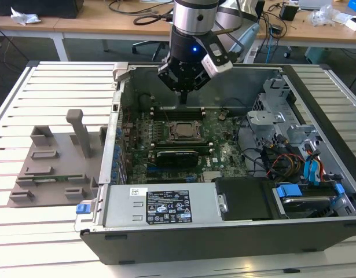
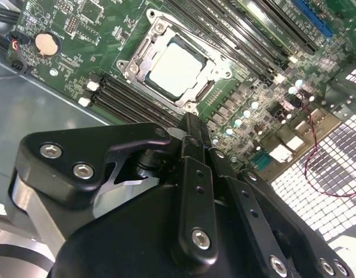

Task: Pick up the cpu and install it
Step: 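Install the first cpu locking lever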

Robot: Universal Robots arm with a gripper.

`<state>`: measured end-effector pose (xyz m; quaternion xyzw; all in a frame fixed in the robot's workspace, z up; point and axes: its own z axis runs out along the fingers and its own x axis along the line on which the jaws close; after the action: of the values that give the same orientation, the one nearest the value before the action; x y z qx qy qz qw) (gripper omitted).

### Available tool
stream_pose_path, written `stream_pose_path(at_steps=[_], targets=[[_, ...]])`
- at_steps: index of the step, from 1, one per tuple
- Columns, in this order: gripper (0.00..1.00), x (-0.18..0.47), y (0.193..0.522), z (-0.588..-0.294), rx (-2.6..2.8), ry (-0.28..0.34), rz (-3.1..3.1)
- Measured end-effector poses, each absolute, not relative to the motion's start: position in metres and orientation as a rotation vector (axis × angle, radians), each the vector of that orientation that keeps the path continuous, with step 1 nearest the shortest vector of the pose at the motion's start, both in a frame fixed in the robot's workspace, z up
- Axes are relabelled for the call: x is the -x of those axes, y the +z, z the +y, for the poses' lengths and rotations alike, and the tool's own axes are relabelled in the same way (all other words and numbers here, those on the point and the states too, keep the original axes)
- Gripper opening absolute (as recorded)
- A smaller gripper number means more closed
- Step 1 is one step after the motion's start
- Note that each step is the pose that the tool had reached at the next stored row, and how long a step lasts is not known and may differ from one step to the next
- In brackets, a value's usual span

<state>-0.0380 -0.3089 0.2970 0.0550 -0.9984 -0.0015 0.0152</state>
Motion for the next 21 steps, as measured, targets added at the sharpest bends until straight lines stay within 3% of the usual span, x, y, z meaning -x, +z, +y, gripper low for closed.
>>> stream_pose_path(at_steps=[21], targets=[[0.11, 0.0380, 0.2970, -0.3089, -0.417, -0.001, -3.083]])
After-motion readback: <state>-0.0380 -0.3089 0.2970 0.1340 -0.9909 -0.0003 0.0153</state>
